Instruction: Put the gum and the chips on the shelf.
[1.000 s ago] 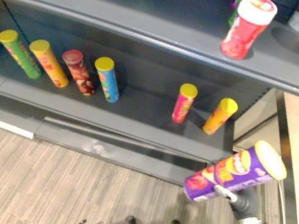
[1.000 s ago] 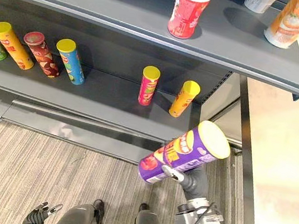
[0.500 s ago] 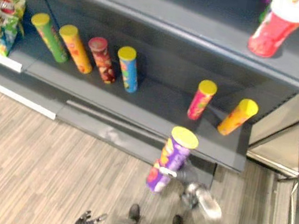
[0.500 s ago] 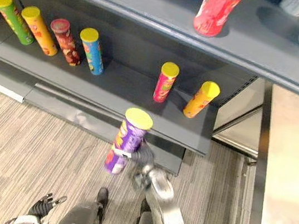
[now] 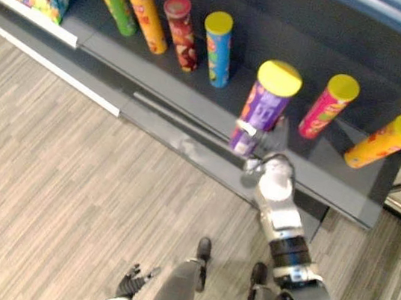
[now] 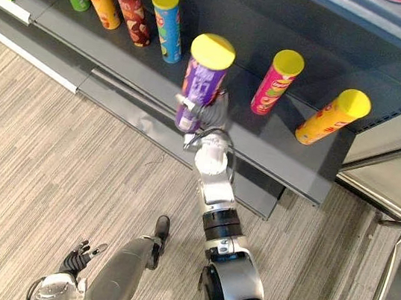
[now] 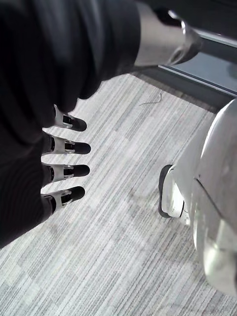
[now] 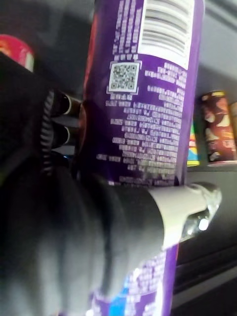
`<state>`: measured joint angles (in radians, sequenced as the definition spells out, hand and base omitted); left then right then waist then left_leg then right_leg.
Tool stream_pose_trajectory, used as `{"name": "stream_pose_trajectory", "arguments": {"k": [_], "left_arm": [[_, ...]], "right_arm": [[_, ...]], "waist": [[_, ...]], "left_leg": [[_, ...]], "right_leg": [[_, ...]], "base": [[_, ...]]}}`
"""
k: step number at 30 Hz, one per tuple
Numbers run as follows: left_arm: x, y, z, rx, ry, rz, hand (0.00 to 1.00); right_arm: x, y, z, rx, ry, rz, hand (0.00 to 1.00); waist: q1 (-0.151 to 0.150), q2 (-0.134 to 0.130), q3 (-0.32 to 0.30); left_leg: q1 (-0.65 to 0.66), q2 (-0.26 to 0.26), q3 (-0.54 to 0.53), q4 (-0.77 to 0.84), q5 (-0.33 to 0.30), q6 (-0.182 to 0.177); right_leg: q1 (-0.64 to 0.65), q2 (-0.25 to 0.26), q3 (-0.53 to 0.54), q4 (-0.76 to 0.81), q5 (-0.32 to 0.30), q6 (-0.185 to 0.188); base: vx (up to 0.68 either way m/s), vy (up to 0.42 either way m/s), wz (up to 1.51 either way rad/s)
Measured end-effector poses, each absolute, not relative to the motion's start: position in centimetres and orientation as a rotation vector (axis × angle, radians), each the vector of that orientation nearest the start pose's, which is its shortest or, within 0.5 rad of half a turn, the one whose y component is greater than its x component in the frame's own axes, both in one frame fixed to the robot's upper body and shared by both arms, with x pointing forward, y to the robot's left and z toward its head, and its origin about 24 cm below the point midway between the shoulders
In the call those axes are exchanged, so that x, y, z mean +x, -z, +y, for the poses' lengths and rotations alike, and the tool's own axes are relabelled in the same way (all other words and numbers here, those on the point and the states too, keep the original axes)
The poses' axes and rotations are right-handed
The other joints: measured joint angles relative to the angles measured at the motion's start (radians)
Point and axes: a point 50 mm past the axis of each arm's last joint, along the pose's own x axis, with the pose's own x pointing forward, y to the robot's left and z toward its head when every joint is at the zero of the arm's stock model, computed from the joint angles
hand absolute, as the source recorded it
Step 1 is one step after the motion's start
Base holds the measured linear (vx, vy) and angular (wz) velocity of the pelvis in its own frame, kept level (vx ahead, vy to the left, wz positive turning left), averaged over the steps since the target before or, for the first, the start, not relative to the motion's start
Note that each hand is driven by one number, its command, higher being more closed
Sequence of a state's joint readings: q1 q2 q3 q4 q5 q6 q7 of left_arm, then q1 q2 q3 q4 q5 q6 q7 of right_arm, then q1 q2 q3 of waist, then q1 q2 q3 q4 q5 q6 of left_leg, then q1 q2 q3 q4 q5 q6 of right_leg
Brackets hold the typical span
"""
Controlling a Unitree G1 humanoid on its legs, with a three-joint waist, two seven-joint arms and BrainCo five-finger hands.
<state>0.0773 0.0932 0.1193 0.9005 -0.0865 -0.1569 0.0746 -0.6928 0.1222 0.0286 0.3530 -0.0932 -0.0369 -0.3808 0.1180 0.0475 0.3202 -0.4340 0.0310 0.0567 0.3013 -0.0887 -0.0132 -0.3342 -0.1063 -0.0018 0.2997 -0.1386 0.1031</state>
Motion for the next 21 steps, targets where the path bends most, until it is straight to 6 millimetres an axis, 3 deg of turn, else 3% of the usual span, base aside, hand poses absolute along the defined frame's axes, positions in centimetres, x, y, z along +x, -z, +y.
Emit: {"name": "stream_pose_trajectory", "arguments": {"k": [5,9,12,21], "left_arm": [[16.9,12.0,19.5,0.005,-0.231,0.69,0.0],[18.7,11.0,18.3,0.019,-0.183,0.621,0.0],[19.8,10.5,18.0,0.02,-0.174,0.589,0.0],[21.5,9.4,16.9,-0.039,-0.209,0.524,0.0]], "right_arm": [[36.6,-19.9,-8.6,0.084,0.279,-0.411,1.0],[37.8,-22.6,-8.6,0.126,0.325,-0.435,1.0],[38.2,-23.6,-8.8,0.145,0.353,-0.438,1.0],[38.6,-26.7,-7.9,0.101,0.348,-0.504,1.0]], "waist": [[0.031,0.032,0.035],[0.048,0.047,0.052],[0.075,0.054,0.071],[0.108,0.072,0.101]], "left_leg": [[-0.045,-0.006,-0.026,-0.004,0.027,-0.005],[-0.121,-0.001,-0.044,-0.029,0.063,-0.015],[-0.149,0.007,-0.044,-0.048,0.074,-0.018],[-0.251,0.018,-0.067,-0.054,0.103,-0.029]], "right_leg": [[-0.048,-0.002,-0.017,0.025,-0.003,-0.003],[-0.131,0.005,-0.026,0.035,-0.002,-0.004],[-0.167,0.012,-0.028,0.034,0.007,-0.011],[-0.258,0.028,-0.046,0.019,0.025,-0.017]], "base": [[0.01,-0.008,0.18],[-0.08,-0.057,0.13],[-0.05,-0.059,-0.01],[0.01,-0.023,0.04]]}}
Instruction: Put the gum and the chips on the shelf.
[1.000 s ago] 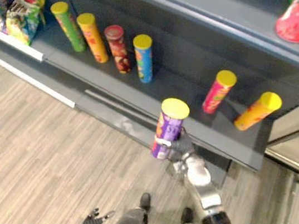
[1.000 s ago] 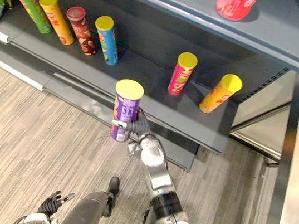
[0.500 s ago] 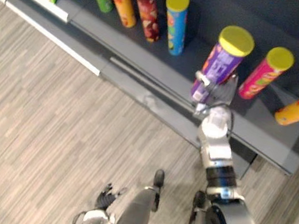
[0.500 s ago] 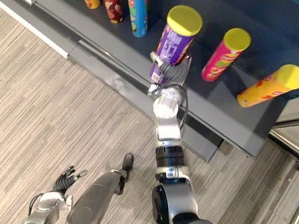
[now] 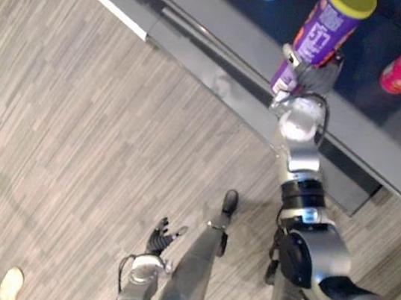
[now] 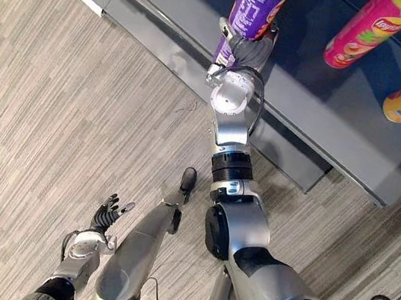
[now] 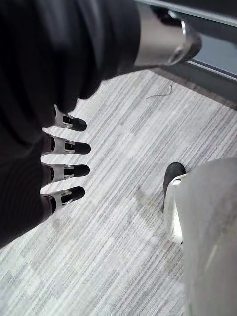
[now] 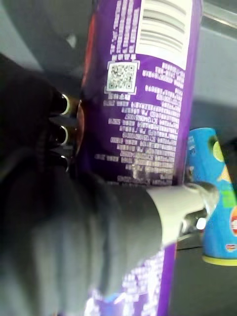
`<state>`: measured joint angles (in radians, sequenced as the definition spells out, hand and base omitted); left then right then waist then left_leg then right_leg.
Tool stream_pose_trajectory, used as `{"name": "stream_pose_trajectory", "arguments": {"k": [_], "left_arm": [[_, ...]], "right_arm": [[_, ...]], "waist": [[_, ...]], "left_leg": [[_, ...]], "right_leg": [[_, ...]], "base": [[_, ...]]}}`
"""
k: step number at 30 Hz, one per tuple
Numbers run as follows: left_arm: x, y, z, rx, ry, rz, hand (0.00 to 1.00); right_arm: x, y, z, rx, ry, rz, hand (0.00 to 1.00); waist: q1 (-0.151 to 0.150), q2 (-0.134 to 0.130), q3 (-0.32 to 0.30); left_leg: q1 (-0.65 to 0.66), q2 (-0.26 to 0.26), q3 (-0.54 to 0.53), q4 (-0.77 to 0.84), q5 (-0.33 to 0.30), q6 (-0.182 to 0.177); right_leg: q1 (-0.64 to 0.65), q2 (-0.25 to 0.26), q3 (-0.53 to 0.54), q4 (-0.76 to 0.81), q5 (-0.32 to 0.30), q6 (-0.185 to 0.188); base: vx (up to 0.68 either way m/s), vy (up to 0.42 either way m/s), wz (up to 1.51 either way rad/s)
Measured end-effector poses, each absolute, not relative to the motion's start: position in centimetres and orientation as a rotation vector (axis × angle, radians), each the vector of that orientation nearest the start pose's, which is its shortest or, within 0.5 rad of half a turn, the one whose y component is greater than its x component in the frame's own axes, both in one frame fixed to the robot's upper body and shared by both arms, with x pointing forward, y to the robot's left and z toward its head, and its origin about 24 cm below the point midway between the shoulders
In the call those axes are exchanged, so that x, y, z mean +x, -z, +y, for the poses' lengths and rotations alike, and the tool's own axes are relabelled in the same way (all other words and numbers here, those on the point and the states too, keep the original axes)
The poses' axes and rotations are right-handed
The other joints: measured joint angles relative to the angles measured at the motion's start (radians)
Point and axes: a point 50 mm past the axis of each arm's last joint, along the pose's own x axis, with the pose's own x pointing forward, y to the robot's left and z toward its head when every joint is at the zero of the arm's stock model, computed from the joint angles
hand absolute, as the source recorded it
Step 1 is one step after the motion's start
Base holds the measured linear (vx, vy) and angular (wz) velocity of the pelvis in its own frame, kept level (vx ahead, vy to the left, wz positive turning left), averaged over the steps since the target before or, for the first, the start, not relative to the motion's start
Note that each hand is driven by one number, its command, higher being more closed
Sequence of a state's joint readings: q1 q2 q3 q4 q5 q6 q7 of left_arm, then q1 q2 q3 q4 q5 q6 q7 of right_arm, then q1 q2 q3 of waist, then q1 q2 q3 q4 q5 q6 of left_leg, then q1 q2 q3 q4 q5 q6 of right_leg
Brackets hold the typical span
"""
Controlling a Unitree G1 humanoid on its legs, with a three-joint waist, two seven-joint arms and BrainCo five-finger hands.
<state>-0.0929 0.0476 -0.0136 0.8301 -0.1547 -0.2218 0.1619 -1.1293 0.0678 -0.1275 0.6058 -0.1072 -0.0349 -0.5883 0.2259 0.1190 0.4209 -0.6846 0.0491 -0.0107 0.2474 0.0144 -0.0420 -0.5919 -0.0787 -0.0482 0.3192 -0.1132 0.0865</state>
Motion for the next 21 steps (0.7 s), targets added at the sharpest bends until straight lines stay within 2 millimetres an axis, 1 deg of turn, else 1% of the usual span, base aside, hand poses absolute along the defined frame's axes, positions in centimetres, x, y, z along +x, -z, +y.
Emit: {"name": "stream_pose_trajectory", "arguments": {"k": [1,3,5,7,10,14,16,17,18,21], "left_arm": [[21.8,9.2,16.7,-0.044,-0.212,0.513,0.0],[22.0,9.1,16.4,-0.048,-0.212,0.501,0.0],[22.2,9.0,16.3,-0.049,-0.214,0.497,0.0],[22.2,8.9,16.2,-0.045,-0.218,0.494,0.0],[22.5,8.6,15.9,-0.049,-0.213,0.476,0.0],[22.8,8.4,15.6,-0.049,-0.223,0.465,0.0],[22.9,8.3,15.3,-0.051,-0.229,0.459,0.0],[22.9,8.2,15.3,-0.052,-0.23,0.457,0.0],[23.0,8.1,15.2,-0.05,-0.225,0.451,0.0],[23.1,7.9,14.9,-0.05,-0.221,0.439,0.0]], "right_arm": [[38.5,-27.3,-7.7,0.081,0.344,-0.529,1.0],[38.5,-27.9,-7.5,0.061,0.34,-0.547,1.0],[38.8,-27.8,-7.2,0.024,0.336,-0.542,1.0],[38.6,-28.0,-6.8,-0.001,0.339,-0.56,1.0],[38.4,-29.0,-6.5,0.017,0.353,-0.595,1.0],[38.0,-29.6,-7.4,0.081,0.439,-0.626,1.0],[37.4,-29.8,-8.8,0.127,0.512,-0.651,1.0],[37.3,-29.8,-9.1,0.138,0.533,-0.658,1.0],[36.9,-29.7,-9.8,0.148,0.573,-0.678,1.0],[36.0,-30.4,-10.5,0.188,0.622,-0.726,1.0]], "waist": [[0.006,0.004,0.002],[0.02,0.006,0.003],[0.027,0.007,0.004],[0.027,0.007,0.004],[0.029,0.007,0.004],[0.031,0.008,0.004],[0.041,0.008,0.004],[0.043,0.008,0.004],[0.047,0.008,0.004],[0.058,0.01,0.003]], "left_leg": [[-0.013,0.0,-0.004,0.0,0.004,-0.004],[-0.026,0.0,-0.004,-0.002,0.007,-0.006],[-0.032,0.0,-0.004,-0.008,0.012,-0.007],[-0.033,-0.001,-0.008,-0.03,0.024,-0.011],[-0.05,0.002,-0.002,-0.057,0.032,-0.018],[-0.064,0.002,0.003,-0.067,0.037,-0.021],[-0.067,0.001,0.006,-0.068,0.041,-0.021],[-0.069,0.0,0.005,-0.069,0.042,-0.021],[-0.074,-0.006,0.005,-0.067,0.047,-0.014],[-0.094,-0.008,0.002,-0.065,0.053,-0.015]], "right_leg": [[-0.014,0.0,-0.003,0.005,-0.002,-0.003],[-0.036,0.0,-0.002,0.021,-0.006,-0.007],[-0.051,-0.001,-0.002,0.038,-0.012,-0.015],[-0.066,-0.002,-0.003,0.051,-0.014,-0.018],[-0.101,-0.004,-0.003,0.068,-0.017,-0.022],[-0.124,-0.008,-0.005,0.089,-0.022,-0.026],[-0.137,-0.011,-0.005,0.107,-0.027,-0.031],[-0.14,-0.012,-0.005,0.112,-0.031,-0.03],[-0.147,-0.019,-0.005,0.125,-0.046,-0.028],[-0.177,-0.021,-0.003,0.15,-0.059,-0.031]], "base": [[0.0,-0.031,0.09],[0.0,-0.015,0.02],[0.0,-0.037,0.05],[-0.01,-0.042,0.08],[-0.04,-0.049,0.04],[0.0,-0.01,0.05],[0.02,-0.009,0.12],[0.02,-0.009,0.17],[0.03,-0.022,0.14],[0.02,-0.031,0.1]]}}
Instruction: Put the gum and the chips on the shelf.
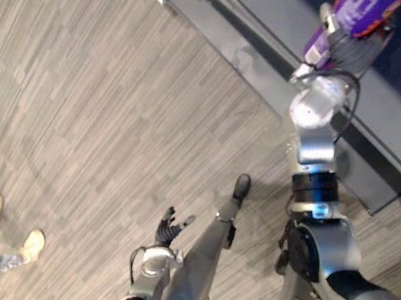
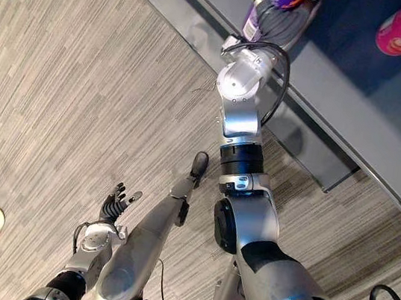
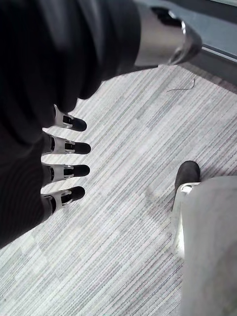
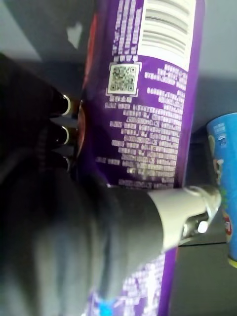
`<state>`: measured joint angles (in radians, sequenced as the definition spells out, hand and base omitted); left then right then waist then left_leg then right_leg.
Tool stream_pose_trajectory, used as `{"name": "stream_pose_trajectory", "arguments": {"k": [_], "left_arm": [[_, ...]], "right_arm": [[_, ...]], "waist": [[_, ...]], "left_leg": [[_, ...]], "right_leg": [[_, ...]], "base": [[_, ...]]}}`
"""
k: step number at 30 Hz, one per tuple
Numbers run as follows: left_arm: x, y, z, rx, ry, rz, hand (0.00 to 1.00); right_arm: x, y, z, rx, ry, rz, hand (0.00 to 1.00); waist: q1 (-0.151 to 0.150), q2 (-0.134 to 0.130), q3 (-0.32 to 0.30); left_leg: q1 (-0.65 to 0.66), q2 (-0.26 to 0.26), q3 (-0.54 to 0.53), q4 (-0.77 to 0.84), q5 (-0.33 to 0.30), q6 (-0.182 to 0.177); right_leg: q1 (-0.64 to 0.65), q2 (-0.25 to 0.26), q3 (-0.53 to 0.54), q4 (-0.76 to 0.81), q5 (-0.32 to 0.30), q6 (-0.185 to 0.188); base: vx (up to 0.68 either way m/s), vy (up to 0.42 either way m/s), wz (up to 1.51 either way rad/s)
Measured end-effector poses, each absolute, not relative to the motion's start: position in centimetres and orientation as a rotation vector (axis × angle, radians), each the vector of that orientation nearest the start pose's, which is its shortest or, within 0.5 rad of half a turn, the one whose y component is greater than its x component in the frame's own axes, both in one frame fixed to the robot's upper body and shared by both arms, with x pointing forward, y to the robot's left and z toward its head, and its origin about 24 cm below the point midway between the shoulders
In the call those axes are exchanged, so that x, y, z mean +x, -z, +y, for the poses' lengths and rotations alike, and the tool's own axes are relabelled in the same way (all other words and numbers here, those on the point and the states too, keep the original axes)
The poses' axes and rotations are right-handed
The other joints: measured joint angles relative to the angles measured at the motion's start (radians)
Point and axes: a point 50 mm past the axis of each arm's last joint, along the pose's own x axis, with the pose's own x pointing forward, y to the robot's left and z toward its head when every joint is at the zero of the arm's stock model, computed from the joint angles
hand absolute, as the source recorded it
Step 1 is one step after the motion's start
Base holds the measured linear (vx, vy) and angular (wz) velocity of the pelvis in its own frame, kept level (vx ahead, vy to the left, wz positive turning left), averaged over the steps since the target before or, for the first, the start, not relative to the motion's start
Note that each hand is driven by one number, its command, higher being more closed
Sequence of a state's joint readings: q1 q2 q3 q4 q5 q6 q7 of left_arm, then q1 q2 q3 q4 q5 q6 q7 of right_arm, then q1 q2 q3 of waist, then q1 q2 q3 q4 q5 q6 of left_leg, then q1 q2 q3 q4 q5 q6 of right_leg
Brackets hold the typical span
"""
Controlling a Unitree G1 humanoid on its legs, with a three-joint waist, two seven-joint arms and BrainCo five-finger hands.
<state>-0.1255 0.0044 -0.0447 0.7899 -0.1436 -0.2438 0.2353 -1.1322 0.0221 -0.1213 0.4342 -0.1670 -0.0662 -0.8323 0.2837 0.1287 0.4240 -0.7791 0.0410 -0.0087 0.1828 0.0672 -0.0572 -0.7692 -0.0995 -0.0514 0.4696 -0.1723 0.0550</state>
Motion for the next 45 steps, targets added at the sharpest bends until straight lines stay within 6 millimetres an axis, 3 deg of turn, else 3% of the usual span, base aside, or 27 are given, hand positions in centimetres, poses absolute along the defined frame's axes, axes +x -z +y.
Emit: {"name": "stream_pose_trajectory", "arguments": {"k": [8,15,28,29,31,37,45], "left_arm": [[23.3,7.7,14.7,-0.05,-0.213,0.425,0.0],[23.8,7.4,14.5,-0.044,-0.203,0.411,0.0],[24.1,7.2,14.5,-0.043,-0.221,0.403,0.0],[24.1,7.2,14.5,-0.043,-0.221,0.402,0.0],[24.1,7.2,14.5,-0.043,-0.222,0.402,0.0],[24.1,7.2,14.5,-0.05,-0.231,0.404,0.0],[24.1,7.2,14.5,-0.054,-0.233,0.406,0.0]], "right_arm": [[34.5,-30.6,-13.0,0.26,0.799,-0.772,1.0],[33.5,-30.6,-13.7,0.207,0.872,-0.828,1.0],[32.8,-29.8,-13.2,0.188,0.872,-0.861,1.0],[32.8,-29.7,-13.1,0.182,0.87,-0.867,0.0],[32.8,-29.6,-13.0,0.181,0.866,-0.867,0.0],[33.5,-26.5,-13.4,0.148,0.889,-0.73,0.0],[33.5,-26.4,-13.2,0.146,0.881,-0.726,0.0]], "waist": [[0.008,0.004,0.0],[0.021,0.013,0.002],[0.022,0.014,0.001],[0.023,0.014,0.001],[0.023,0.014,0.001],[0.025,0.014,0.001],[0.024,0.014,0.001]], "left_leg": [[-0.014,0.002,0.004,0.003,0.002,-0.003],[-0.042,0.006,0.007,0.016,0.001,-0.004],[-0.072,0.009,0.028,0.03,-0.002,-0.007],[-0.072,0.01,0.028,0.03,-0.003,-0.009],[-0.073,0.012,0.029,0.03,-0.003,-0.009],[-0.073,0.016,0.028,0.03,-0.005,-0.012],[-0.066,0.018,0.028,0.031,-0.004,-0.012]], "right_leg": [[-0.032,0.0,0.008,0.034,-0.02,-0.003],[-0.06,0.003,0.011,0.042,-0.02,-0.003],[-0.098,0.006,0.033,0.057,-0.019,-0.003],[-0.098,0.007,0.033,0.057,-0.019,-0.003],[-0.099,0.009,0.033,0.057,-0.019,-0.003],[-0.1,0.014,0.033,0.056,-0.019,-0.003],[-0.094,0.016,0.033,0.056,-0.019,-0.003]], "base": [[0.0,-0.039,0.01],[0.0,-0.004,-0.01],[0.0,-0.004,-0.03],[0.0,0.0,0.0],[0.0,0.0,0.0],[0.0,0.0,0.0],[0.0,0.0,0.0]]}}
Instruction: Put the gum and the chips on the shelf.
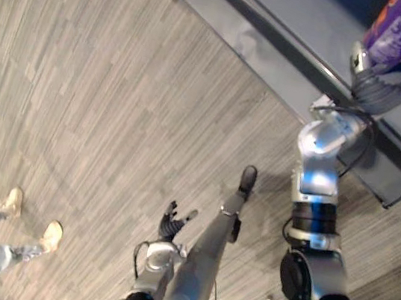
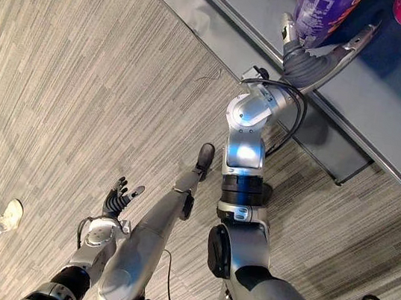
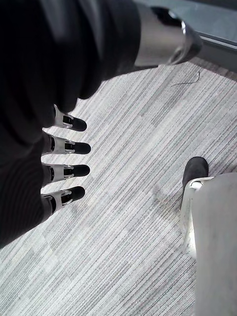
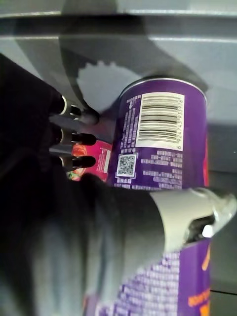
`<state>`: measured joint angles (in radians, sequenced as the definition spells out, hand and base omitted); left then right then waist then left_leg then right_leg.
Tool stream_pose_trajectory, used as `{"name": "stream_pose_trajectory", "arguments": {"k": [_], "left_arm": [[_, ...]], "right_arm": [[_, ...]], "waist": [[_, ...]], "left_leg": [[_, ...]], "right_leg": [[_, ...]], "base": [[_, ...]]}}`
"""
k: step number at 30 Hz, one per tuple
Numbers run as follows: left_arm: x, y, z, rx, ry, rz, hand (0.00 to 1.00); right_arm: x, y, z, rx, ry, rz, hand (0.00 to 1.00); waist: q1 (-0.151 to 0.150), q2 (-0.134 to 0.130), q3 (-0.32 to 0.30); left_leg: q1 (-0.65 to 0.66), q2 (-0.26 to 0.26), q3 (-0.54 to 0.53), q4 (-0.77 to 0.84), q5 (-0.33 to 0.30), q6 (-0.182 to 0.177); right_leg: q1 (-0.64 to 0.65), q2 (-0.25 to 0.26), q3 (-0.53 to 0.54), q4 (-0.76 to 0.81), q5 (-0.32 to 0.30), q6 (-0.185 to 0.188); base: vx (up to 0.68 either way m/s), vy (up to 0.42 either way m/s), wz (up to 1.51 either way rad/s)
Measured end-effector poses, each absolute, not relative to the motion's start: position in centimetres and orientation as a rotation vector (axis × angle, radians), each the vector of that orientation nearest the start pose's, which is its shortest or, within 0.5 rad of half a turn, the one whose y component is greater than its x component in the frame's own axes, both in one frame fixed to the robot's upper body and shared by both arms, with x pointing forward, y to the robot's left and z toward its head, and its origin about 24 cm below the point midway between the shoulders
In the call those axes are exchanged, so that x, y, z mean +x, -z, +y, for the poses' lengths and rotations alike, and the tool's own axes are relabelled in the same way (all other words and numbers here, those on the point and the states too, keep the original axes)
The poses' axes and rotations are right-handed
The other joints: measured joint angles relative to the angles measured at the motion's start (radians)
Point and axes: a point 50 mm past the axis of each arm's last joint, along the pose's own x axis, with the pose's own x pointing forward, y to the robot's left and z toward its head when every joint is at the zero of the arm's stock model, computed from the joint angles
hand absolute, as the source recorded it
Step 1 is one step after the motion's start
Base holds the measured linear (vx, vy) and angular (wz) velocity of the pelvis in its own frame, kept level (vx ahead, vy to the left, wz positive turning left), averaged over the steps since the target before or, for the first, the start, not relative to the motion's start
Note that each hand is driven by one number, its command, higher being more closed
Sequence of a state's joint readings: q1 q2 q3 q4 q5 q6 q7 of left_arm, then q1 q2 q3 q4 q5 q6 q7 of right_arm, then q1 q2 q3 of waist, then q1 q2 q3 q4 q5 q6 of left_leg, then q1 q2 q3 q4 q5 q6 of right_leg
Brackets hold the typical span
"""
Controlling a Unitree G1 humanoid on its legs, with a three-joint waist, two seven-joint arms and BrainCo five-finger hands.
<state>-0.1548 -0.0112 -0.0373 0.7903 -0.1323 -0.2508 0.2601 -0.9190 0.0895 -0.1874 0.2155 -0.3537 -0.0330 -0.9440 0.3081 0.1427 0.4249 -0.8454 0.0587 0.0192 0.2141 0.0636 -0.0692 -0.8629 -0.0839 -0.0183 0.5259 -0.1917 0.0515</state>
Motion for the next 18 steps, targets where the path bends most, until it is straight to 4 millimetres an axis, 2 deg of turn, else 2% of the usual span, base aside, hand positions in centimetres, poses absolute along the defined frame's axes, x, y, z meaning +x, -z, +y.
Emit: {"name": "stream_pose_trajectory", "arguments": {"k": [4,8,10,12,13,18], "left_arm": [[23.9,7.4,14.0,-0.07,-0.233,0.416,0.0],[23.7,7.6,13.7,-0.058,-0.221,0.434,0.0],[23.2,8.0,13.8,-0.057,-0.226,0.452,0.0],[22.5,8.4,14.1,-0.051,-0.231,0.471,0.0],[22.4,8.5,14.2,-0.049,-0.23,0.477,0.0],[21.0,9.4,15.0,-0.025,-0.209,0.524,0.0]], "right_arm": [[33.9,-25.2,-13.0,0.125,0.868,-0.675,0.0],[34.5,-22.9,-13.0,0.092,0.857,-0.586,0.0],[35.0,-20.9,-13.1,0.074,0.851,-0.508,0.0],[35.1,-18.0,-13.6,0.081,0.855,-0.394,0.0],[35.1,-17.2,-13.7,0.083,0.856,-0.371,0.0],[33.4,-12.0,-15.0,0.09,0.893,-0.232,0.0]], "waist": [[-0.002,0.0,0.0],[-0.01,-0.002,-0.001],[-0.023,-0.006,-0.003],[-0.038,-0.01,-0.006],[-0.044,-0.01,-0.006],[-0.092,-0.032,-0.046]], "left_leg": [[0.033,0.001,-0.004,-0.002,-0.001,-0.001],[0.078,0.002,-0.017,0.003,-0.008,-0.001],[0.109,0.003,-0.029,0.011,-0.018,-0.002],[0.163,0.005,-0.03,0.039,-0.043,0.002],[0.179,0.005,-0.03,0.041,-0.049,0.002],[0.239,0.007,-0.025,0.066,-0.083,0.01]], "right_leg": [[0.042,0.0,-0.006,-0.014,0.0,0.0],[0.108,0.0,-0.026,-0.04,0.001,0.0],[0.157,0.0,-0.041,-0.056,0.001,0.0],[0.228,0.0,-0.051,-0.065,0.0,0.001],[0.249,-0.001,-0.054,-0.069,0.0,0.001],[0.336,-0.012,-0.087,-0.082,-0.005,0.004]], "base": [[0.0,0.0,0.0],[0.02,0.003,0.07],[0.04,0.006,0.09],[0.05,0.007,0.0],[0.04,0.009,-0.02],[0.0,-0.001,0.04]]}}
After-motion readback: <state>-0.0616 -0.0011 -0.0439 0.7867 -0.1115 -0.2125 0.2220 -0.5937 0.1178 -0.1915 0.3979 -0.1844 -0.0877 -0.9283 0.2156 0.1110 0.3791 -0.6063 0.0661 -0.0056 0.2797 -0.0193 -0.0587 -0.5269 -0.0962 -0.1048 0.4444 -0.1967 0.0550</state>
